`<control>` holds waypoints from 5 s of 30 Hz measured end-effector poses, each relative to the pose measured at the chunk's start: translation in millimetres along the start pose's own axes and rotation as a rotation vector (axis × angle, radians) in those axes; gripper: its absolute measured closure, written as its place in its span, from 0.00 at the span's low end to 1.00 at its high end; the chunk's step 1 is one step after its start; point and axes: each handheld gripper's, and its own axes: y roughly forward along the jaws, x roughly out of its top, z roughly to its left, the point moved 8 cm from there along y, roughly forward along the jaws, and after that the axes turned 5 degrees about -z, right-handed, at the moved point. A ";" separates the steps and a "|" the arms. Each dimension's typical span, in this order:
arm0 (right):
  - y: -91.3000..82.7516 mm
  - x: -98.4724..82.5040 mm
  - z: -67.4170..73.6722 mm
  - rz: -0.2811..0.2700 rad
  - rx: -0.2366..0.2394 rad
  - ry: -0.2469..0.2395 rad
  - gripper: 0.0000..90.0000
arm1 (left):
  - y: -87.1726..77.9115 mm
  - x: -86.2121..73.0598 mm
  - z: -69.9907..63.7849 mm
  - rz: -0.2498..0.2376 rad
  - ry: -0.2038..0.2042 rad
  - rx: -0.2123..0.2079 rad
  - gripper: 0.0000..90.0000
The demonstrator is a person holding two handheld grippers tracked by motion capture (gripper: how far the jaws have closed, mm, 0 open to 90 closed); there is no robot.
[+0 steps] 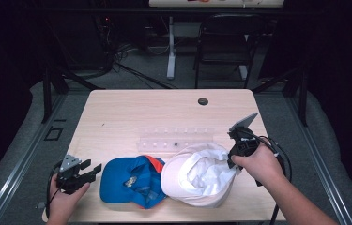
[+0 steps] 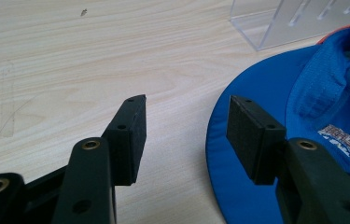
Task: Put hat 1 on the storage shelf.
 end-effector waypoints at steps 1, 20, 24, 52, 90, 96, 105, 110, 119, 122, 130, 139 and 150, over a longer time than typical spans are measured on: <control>-3.3 1.4 0.7 0.006 0.002 -0.011 0.86 | 0.5 0.3 -0.2 -0.008 -0.003 0.000 0.54; -53.1 20.1 17.9 0.029 0.044 0.037 0.87 | -0.4 -1.1 -1.4 0.018 -0.001 -0.017 0.54; -64.1 20.1 14.6 0.049 0.041 0.028 0.87 | 0.5 -1.2 -1.4 0.012 -0.005 -0.019 0.54; -108.5 24.1 11.2 0.025 0.493 0.215 0.88 | 0.9 -1.6 -2.9 0.023 -0.001 -0.024 0.53; -156.0 103.1 55.6 -0.161 0.705 0.256 0.88 | -5.0 17.2 -17.0 -0.009 0.044 -0.071 0.55; -147.4 118.3 66.2 -0.163 0.708 0.261 0.88 | -9.7 38.1 -31.8 -0.055 0.057 -0.115 0.55; -134.1 140.9 79.4 -0.162 0.717 0.276 0.88 | -5.1 62.8 -55.9 -0.080 0.123 -0.144 0.57; -127.7 150.7 85.7 -0.163 0.720 0.283 0.88 | 1.7 74.7 -72.2 -0.078 0.162 -0.174 0.57; -122.4 165.4 104.4 -0.142 0.743 0.242 0.88 | 16.9 88.5 -97.8 -0.065 0.223 -0.206 0.55; -119.3 171.7 113.4 -0.122 0.744 0.225 0.88 | 22.4 91.1 -103.1 -0.068 0.235 -0.199 0.55; -108.7 182.0 124.5 -0.107 0.729 0.228 0.88 | 17.9 103.3 -111.5 -0.111 0.240 -0.196 0.53; -101.4 194.7 135.7 -0.061 0.724 0.222 0.88 | 21.7 113.2 -121.5 -0.139 0.245 -0.219 0.51; -87.8 201.4 136.9 -0.062 0.742 0.245 0.88 | 26.3 123.6 -128.4 -0.133 0.298 -0.175 0.51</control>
